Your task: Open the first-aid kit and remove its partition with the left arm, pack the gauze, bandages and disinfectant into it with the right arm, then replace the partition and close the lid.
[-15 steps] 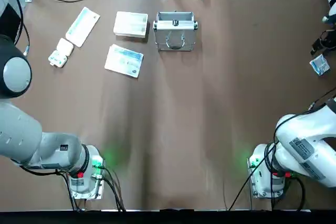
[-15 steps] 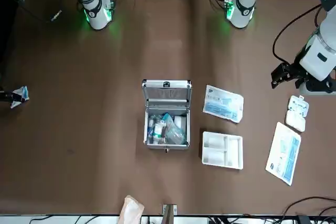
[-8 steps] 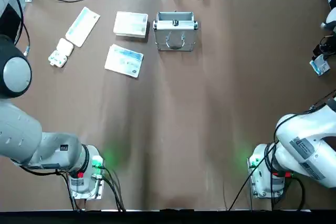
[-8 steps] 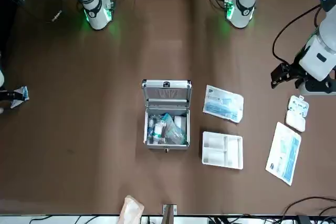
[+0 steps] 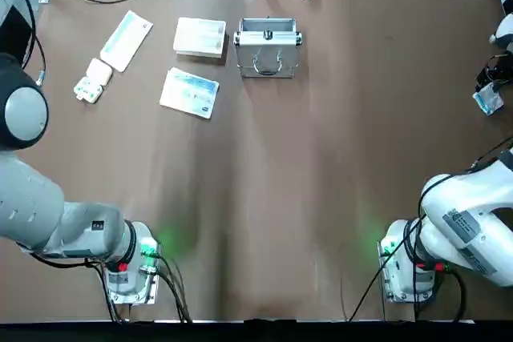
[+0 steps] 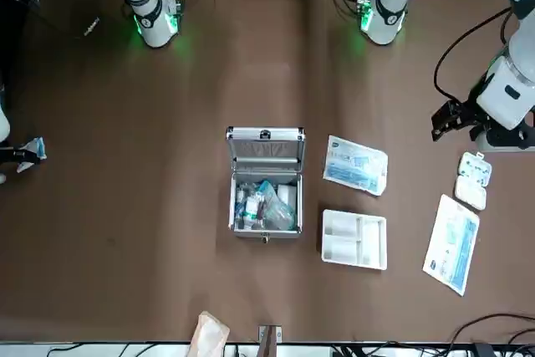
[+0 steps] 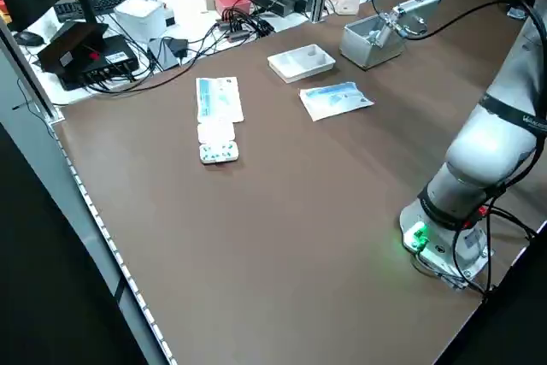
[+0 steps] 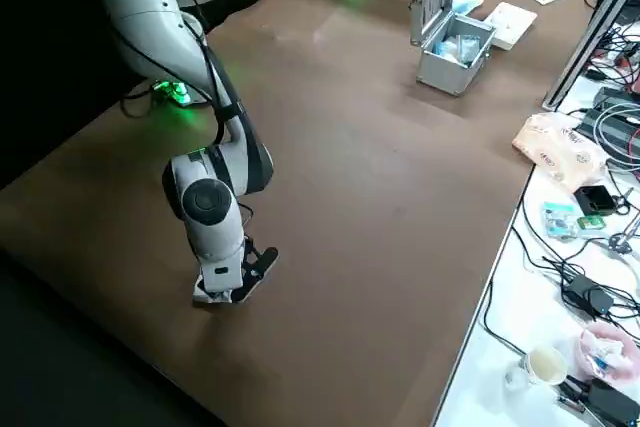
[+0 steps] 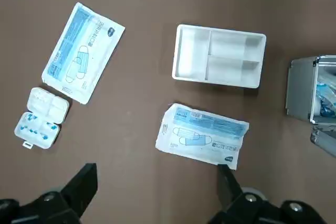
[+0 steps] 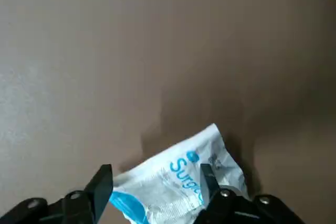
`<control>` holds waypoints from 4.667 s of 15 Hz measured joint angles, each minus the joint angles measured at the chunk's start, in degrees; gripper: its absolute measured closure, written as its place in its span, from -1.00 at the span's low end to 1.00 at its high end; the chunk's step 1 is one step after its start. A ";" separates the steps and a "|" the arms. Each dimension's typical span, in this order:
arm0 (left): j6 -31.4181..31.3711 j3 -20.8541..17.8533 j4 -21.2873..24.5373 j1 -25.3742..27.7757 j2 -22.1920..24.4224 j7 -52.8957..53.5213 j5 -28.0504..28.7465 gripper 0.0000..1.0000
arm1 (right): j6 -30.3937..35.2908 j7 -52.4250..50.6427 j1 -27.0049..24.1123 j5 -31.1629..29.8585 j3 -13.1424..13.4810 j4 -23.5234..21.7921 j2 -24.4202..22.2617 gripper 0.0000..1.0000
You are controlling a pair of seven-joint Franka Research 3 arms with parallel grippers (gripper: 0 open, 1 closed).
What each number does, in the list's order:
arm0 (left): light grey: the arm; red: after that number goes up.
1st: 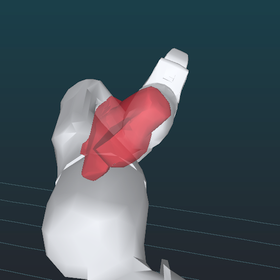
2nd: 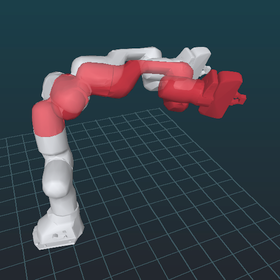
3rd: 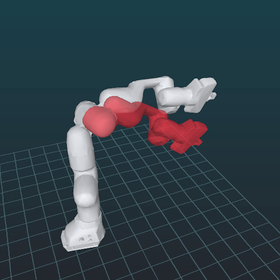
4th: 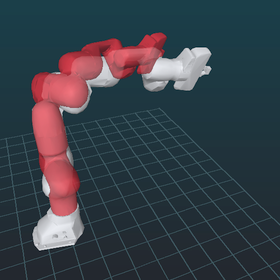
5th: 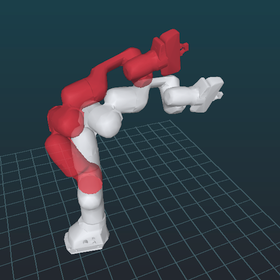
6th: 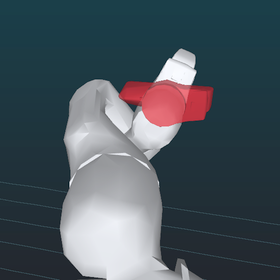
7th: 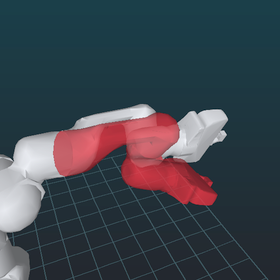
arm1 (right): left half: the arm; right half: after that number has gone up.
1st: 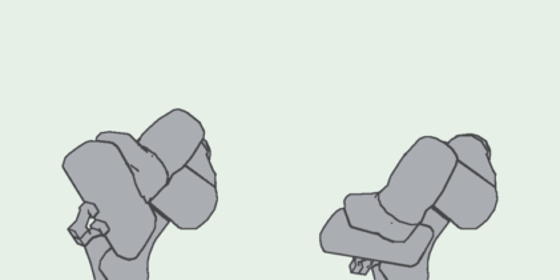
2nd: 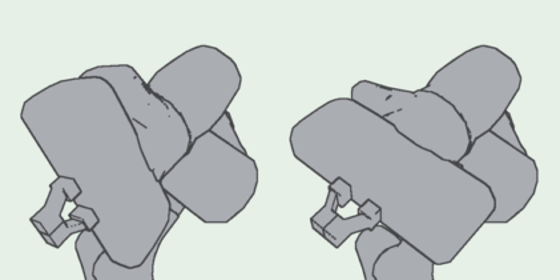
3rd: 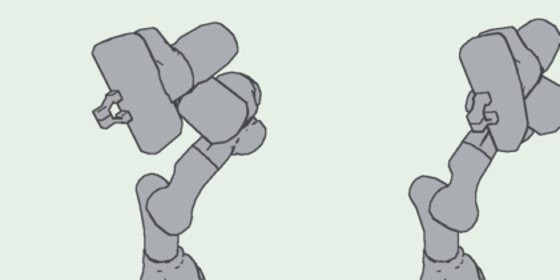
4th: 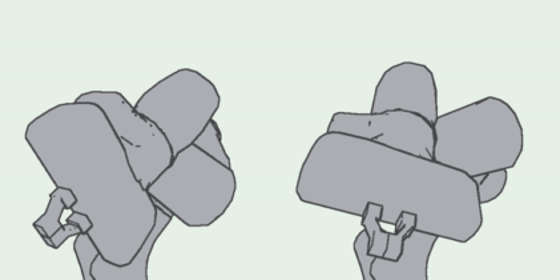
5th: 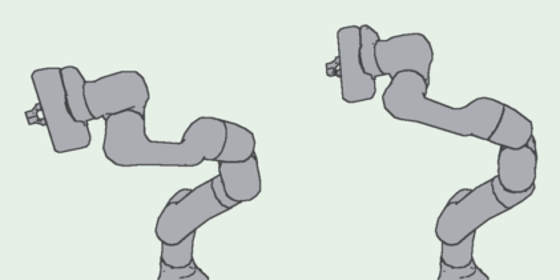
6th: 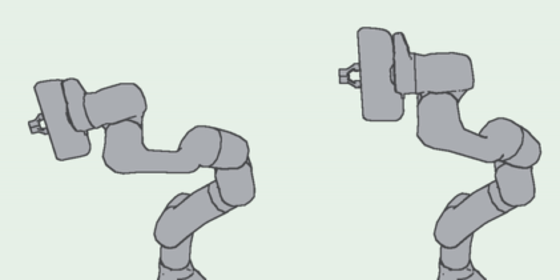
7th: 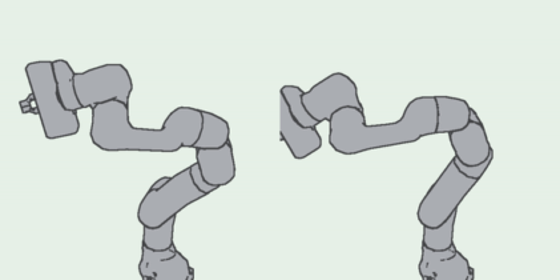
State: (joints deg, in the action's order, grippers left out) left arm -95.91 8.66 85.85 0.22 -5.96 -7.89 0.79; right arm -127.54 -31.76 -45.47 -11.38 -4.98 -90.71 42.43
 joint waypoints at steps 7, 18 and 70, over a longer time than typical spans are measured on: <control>0.00 -0.06 0.09 0.18 0.00 0.00 0.00 -1.00 | -0.04 0.21 -0.80 -0.97 0.68 0.20 1.36 -0.15; 0.00 -0.11 0.14 0.20 0.00 0.00 0.00 -1.00 | 0.03 0.54 -0.80 -1.32 0.73 0.48 1.34 0.86; 0.23 0.09 0.21 -0.21 0.03 0.00 0.00 -1.00 | -10.37 116.53 56.46 0.12 -22.07 12.81 1.81 0.89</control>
State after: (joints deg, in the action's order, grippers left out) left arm -95.68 8.74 86.05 0.01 -5.93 -7.89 0.80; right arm -137.91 84.77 10.99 -11.26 -27.05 -77.90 44.24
